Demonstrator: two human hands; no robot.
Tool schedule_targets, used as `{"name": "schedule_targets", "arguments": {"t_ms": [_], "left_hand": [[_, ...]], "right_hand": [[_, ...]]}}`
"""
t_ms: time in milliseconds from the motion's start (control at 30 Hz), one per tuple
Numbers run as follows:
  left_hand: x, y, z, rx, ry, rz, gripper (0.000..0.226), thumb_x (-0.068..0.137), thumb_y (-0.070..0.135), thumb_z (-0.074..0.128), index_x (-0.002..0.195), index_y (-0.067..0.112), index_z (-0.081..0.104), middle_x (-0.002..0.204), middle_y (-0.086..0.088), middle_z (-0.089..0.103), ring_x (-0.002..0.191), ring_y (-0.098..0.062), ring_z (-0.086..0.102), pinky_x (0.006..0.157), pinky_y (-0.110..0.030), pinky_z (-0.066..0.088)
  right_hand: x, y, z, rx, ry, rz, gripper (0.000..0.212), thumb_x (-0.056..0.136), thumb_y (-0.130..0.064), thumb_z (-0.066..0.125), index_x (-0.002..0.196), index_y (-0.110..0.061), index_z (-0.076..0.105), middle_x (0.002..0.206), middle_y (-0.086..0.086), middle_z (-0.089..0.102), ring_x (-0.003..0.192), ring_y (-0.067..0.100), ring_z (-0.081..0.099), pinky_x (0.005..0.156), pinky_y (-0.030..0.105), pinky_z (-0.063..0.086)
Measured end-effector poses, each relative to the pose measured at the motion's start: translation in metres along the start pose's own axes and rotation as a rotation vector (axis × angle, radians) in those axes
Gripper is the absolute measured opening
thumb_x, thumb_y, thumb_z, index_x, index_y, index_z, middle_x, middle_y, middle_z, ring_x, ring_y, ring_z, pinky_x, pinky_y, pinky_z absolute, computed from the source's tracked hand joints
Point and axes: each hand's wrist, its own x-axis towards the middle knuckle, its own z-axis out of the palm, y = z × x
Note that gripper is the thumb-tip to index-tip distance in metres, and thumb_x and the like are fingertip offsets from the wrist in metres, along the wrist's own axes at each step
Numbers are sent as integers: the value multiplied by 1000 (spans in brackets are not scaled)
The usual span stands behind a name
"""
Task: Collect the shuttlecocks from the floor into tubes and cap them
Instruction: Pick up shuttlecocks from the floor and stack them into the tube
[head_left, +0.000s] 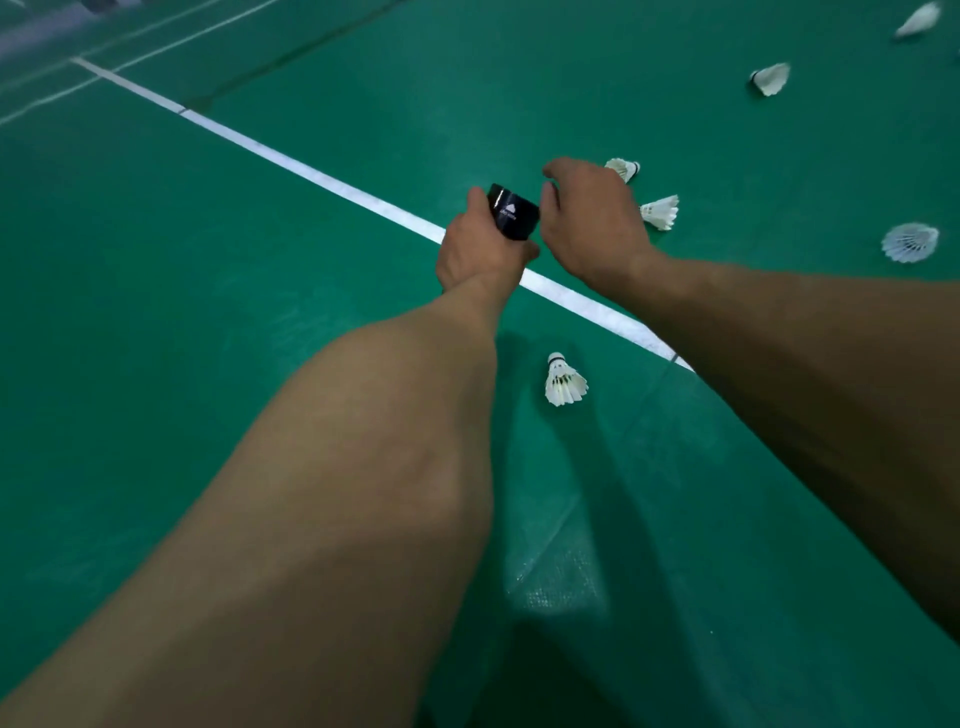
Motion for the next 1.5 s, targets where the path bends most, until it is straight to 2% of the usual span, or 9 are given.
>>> {"name": "schedule_targets", "arguments": {"t_ms": [233,367,533,767,933,1133,1300,1400,1500], "left_hand": [[-17,-59,6,425,-209,315,60,71,24,84,122,22,52,107,-9,63,99,-36,60,86,-41,47],[-25,-78,19,516,-210,411,55,77,15,78,125,23,53,107,-8,63,100,-32,57,96,-42,43],[-18,-85,38,471,-128,484,60,74,11,78,129,24,55,116,-6,65,109,-29,56,108,-43,39],[4,-76,45,392,-7,484,70,67,2,76,131,24,59,122,-5,64,118,-29,54,109,-47,37],[10,-63,51,292,38,386,71,68,3,78,133,25,58,128,-4,62,124,-29,52,114,-48,35],[14,-27,62,157,77,402,67,69,7,78,132,21,61,124,-6,65,115,-31,57,104,-40,40],[12,4,74,45,111,404,63,68,13,80,128,22,62,116,-6,67,105,-31,59,96,-40,44],[12,20,76,-28,121,389,59,70,12,75,127,21,62,113,-6,67,104,-32,59,94,-42,46],[11,33,82,-67,122,410,54,74,13,72,127,19,63,113,-8,68,104,-34,60,93,-42,45]], "right_hand": [[-52,60,66,-129,-756,110,60,88,-17,68,146,-20,52,145,15,53,130,33,52,107,35,44],[-76,87,112,-146,-885,133,64,87,-16,71,147,-25,51,144,19,47,131,37,49,109,37,43],[-89,111,135,40,-709,199,49,92,-4,63,138,-19,59,134,19,57,118,37,58,93,32,46],[-61,114,119,559,-47,689,26,94,-10,62,118,-5,71,108,14,74,84,28,70,81,36,58],[-16,98,53,916,-100,541,14,92,-5,66,103,-14,68,84,4,68,62,19,61,50,33,52],[1,73,44,709,3,464,19,79,-14,82,95,-17,71,62,-7,57,51,13,51,54,28,45],[6,68,21,1034,71,541,24,86,-3,73,107,-2,61,75,14,67,57,28,68,56,40,60],[3,76,8,783,265,397,19,89,-24,61,82,-9,69,69,5,70,65,27,71,63,46,61],[-4,79,-10,461,98,193,43,94,-46,53,77,-11,71,65,4,68,68,26,68,68,49,56]]}}
